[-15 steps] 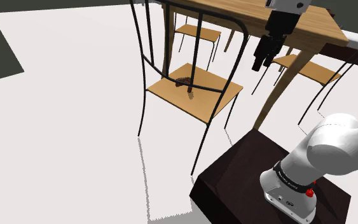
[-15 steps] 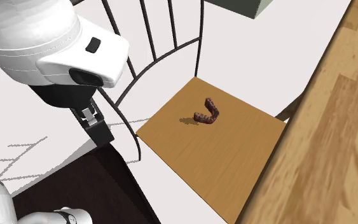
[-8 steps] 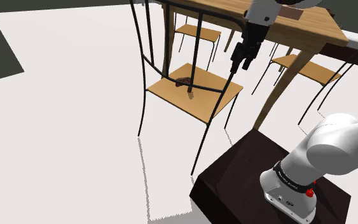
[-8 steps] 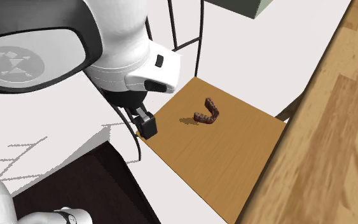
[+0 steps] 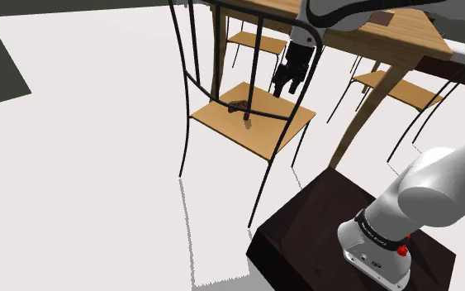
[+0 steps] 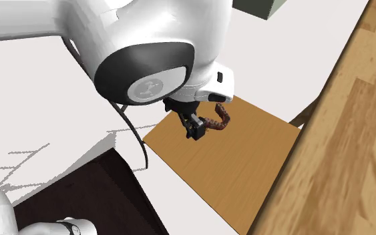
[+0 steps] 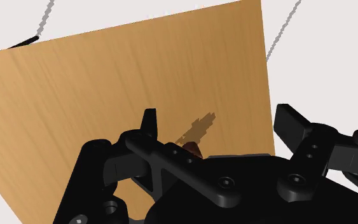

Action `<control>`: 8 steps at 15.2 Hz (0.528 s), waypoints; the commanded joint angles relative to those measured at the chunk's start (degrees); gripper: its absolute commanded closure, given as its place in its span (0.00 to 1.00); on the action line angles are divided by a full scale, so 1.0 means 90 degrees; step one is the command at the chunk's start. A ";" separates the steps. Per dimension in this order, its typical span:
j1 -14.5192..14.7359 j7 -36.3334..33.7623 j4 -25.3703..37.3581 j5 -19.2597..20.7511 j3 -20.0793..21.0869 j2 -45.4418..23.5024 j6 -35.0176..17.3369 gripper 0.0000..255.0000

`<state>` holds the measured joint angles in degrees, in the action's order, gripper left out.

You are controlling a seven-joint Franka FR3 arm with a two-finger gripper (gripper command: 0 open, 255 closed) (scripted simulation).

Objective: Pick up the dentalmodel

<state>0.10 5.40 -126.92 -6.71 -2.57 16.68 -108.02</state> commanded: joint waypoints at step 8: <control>-0.0038 0.0412 0.1141 -0.0354 -0.0152 -0.2020 -0.1012 0.00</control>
<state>-0.17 8.61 -118.35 -9.43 -3.81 1.04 -116.13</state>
